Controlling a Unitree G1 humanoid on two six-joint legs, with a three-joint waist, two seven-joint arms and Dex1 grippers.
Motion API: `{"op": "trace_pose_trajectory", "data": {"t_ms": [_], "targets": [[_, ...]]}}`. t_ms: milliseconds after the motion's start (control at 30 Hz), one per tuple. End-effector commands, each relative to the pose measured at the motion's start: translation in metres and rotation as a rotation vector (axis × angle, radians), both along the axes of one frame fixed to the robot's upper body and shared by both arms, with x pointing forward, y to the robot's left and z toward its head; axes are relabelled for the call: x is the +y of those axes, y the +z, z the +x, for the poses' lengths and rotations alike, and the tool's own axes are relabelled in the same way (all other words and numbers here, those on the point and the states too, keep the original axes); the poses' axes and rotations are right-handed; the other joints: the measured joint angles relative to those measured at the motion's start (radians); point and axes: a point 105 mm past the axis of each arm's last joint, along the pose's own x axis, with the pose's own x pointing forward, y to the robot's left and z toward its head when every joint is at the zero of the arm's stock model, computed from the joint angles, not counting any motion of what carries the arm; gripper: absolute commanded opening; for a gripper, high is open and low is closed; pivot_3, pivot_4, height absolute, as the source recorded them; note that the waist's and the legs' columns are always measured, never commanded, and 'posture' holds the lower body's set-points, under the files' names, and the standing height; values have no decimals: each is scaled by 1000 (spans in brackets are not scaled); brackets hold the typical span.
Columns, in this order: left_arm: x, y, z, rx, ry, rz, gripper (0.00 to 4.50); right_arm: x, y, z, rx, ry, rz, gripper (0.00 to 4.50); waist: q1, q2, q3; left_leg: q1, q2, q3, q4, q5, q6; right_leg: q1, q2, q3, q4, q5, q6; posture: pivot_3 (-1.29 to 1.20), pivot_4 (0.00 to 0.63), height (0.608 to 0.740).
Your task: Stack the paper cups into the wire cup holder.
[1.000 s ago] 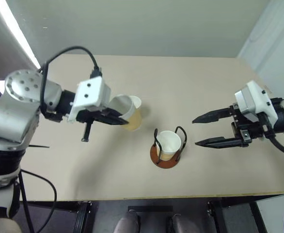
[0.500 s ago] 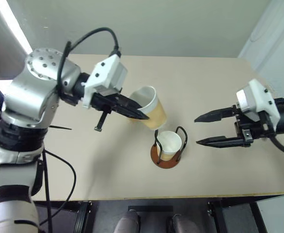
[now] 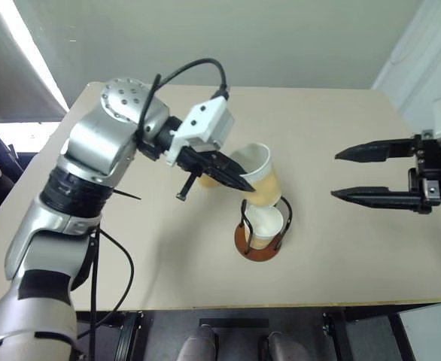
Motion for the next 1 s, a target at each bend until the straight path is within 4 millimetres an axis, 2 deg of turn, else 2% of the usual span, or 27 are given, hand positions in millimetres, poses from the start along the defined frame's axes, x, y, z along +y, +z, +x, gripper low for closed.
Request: {"op": "trace_pose_trajectory", "data": {"t_ms": [33, 200, 467, 700, 800, 1000], "targets": [[-5, -1, -2, -52, -69, 53, 43, -2, 9, -4, -57, -24, 8, 2736, 0, 0, 0, 0, 0, 0, 0, 0, 0, 0, 0, 0, 0, 0, 0, 0, 150, 740], [-9, -14, -1, -65, -103, 107, 43, -3, 9, -4, -62, -34, 8, 2736, 2, 0, 0, -1, 0, 0, 1, 0, 0, 0, 0, 0, 0, 0, 2, 0, 150, 740], [-12, -21, -5, -48, -128, 121, 43, -5, 7, -3, -65, -40, 2, 2736, 4, 0, 0, -2, 0, 0, 2, -1, 1, 0, 0, 0, 0, -1, 3, 0, 150, 740], [-12, -30, 0, -98, -133, 156, 43, -5, 7, -1, -67, -44, -3, 2736, 5, 0, 0, -2, -1, 0, 2, -1, 1, 0, 0, 0, 0, 0, 3, 0, 150, 740], [-14, -32, 2, -115, -141, 156, 675, -5, 6, -1, -67, -47, -5, 2736, 6, 0, 0, -2, -1, 0, 2, -1, 1, 0, 0, 0, 0, 0, 3, 0, 150, 740], [-20, -31, 2, -104, -151, 136, 2773, -6, 5, 0, -64, -53, -9, 2736, 9, 0, 0, -2, -1, 0, 3, -1, 2, 0, 0, 0, 1, 0, 3, 0, 150, 740]]}}
